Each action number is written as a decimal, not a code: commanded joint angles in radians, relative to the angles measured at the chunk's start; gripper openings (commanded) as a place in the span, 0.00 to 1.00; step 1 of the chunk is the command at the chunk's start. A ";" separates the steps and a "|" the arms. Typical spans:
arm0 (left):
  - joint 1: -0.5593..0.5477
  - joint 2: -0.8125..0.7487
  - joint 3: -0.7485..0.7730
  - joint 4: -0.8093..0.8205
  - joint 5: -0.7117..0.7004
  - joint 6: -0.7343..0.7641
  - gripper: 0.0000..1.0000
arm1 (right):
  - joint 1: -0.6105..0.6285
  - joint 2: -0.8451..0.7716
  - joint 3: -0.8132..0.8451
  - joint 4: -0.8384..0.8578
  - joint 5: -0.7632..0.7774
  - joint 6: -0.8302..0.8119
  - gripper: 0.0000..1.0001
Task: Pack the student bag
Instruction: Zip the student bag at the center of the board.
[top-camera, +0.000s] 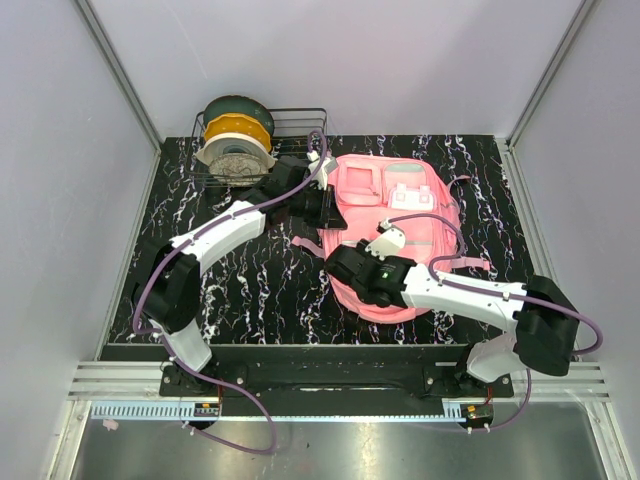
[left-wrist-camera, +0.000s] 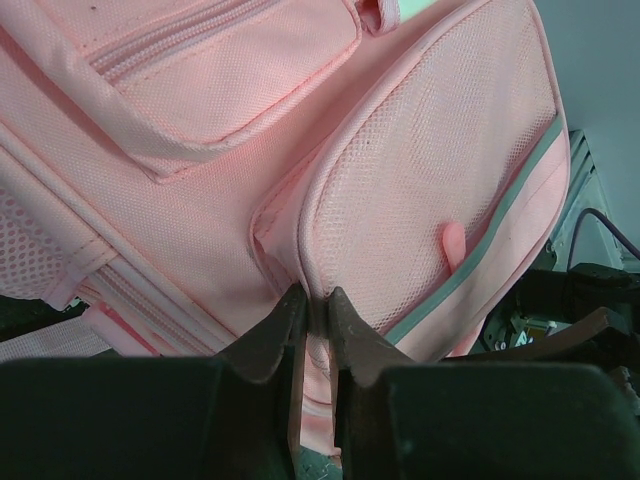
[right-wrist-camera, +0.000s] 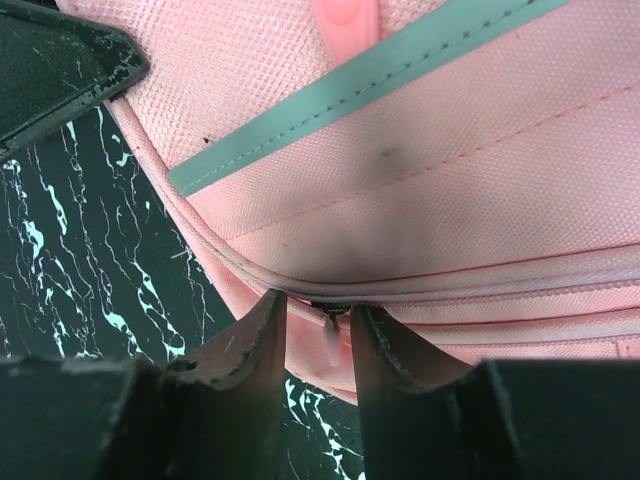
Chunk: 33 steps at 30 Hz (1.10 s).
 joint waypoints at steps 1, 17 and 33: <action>-0.008 -0.083 0.041 0.048 0.064 0.006 0.00 | -0.015 0.017 0.042 -0.006 0.029 -0.058 0.33; 0.018 -0.062 0.057 0.020 0.048 0.033 0.00 | 0.004 -0.108 -0.032 0.027 0.032 -0.340 0.00; 0.090 -0.074 0.073 -0.072 0.087 0.118 0.00 | -0.159 -0.458 -0.271 -0.132 0.089 -0.261 0.00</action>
